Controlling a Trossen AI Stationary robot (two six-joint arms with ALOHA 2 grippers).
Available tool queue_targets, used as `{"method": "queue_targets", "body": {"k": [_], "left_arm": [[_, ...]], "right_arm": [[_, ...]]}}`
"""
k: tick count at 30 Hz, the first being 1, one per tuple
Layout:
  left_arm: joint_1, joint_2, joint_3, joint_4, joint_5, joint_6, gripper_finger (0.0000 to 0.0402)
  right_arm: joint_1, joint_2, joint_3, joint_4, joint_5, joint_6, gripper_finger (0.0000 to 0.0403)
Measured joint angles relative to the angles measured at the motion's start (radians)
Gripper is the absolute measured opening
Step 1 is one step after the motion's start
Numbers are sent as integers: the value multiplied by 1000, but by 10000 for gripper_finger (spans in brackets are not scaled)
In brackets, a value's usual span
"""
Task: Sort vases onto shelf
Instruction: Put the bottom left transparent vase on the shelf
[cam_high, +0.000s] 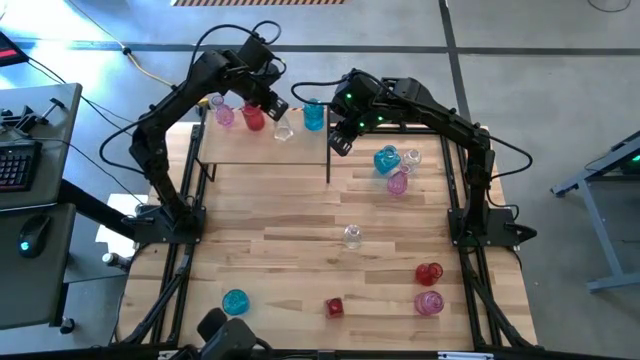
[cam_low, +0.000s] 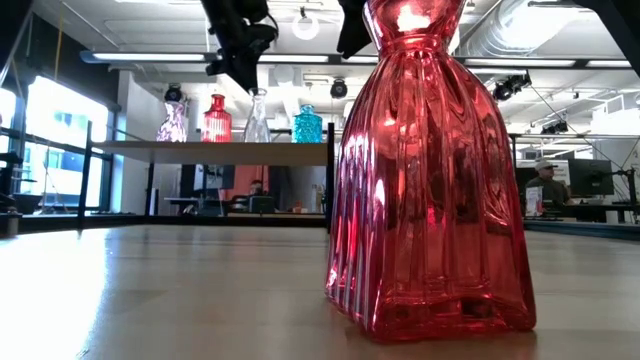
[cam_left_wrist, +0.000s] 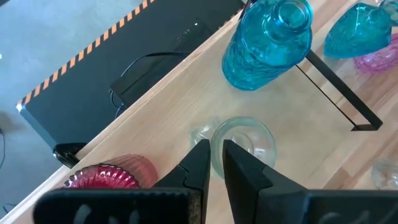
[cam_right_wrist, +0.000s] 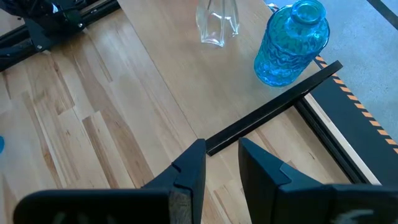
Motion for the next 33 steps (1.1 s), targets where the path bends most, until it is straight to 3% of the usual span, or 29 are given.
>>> {"method": "queue_targets", "body": {"k": [33], "left_arm": [[32,32,0,70,-11,11,33]], "right_arm": [[0,0,0,0,0,0,76]]}}
